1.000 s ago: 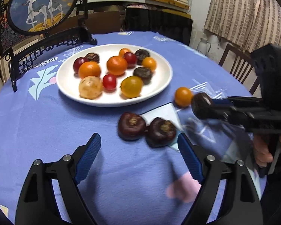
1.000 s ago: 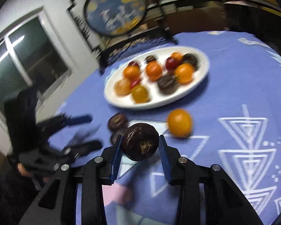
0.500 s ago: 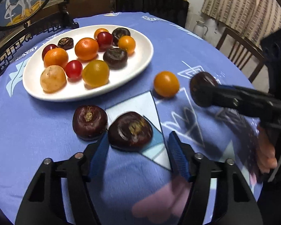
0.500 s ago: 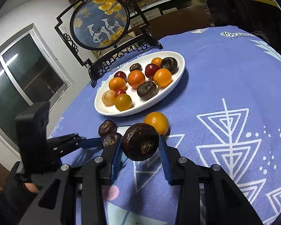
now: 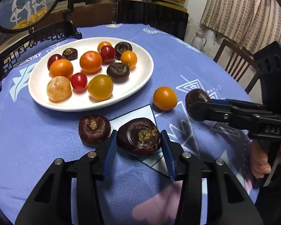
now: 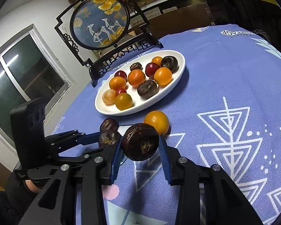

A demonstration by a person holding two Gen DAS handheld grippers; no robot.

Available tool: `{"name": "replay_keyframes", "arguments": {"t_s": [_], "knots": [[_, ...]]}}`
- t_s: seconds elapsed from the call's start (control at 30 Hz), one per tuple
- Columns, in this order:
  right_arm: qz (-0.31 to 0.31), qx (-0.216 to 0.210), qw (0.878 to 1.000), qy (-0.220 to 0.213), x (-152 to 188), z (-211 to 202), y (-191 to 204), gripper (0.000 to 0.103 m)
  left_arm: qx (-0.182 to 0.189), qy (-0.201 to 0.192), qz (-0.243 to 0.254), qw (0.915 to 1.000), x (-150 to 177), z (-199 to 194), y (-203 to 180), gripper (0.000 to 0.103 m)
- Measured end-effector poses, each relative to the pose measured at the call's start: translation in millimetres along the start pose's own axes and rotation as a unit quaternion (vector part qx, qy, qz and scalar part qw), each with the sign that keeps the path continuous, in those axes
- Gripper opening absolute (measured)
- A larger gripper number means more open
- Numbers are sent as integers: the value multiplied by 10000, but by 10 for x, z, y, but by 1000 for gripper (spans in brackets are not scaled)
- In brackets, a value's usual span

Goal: Organize fruits
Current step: 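Grasp a dark brown fruit with the left tool while the right tool releases its brown fruit onto the plate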

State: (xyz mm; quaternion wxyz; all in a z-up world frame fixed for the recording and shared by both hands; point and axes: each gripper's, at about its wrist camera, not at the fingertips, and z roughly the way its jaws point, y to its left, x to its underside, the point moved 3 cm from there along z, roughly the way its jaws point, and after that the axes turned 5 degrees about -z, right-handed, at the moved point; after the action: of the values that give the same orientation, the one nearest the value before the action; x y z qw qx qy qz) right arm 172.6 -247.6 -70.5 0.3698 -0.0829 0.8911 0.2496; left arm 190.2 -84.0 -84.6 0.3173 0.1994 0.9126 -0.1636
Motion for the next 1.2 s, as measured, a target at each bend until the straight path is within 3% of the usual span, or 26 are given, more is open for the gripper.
{"name": "replay_keyframes", "arguments": {"t_s": [0.37,0.53,0.67,0.93,1.2], "knots": [[-79,35,10000,-7,-68,-22,67,38,329,-704,-540,9955,-13,-491,254,45],[-261,-232,9994,-78,-456,-142,289,38,137,-905,-377,9951,-346,-570,367,45],[-342,-174,9991,-153,-909,-93,366,38,22,-990,-346,9945,-681,-479,488,45],[-172,126,9998,65,-1530,644,217,38,-64,-856,-678,9940,-1068,-86,827,45],[-93,214,9993,291,-1668,1257,143,40,-178,-584,-668,9959,-1115,259,903,45]]}}
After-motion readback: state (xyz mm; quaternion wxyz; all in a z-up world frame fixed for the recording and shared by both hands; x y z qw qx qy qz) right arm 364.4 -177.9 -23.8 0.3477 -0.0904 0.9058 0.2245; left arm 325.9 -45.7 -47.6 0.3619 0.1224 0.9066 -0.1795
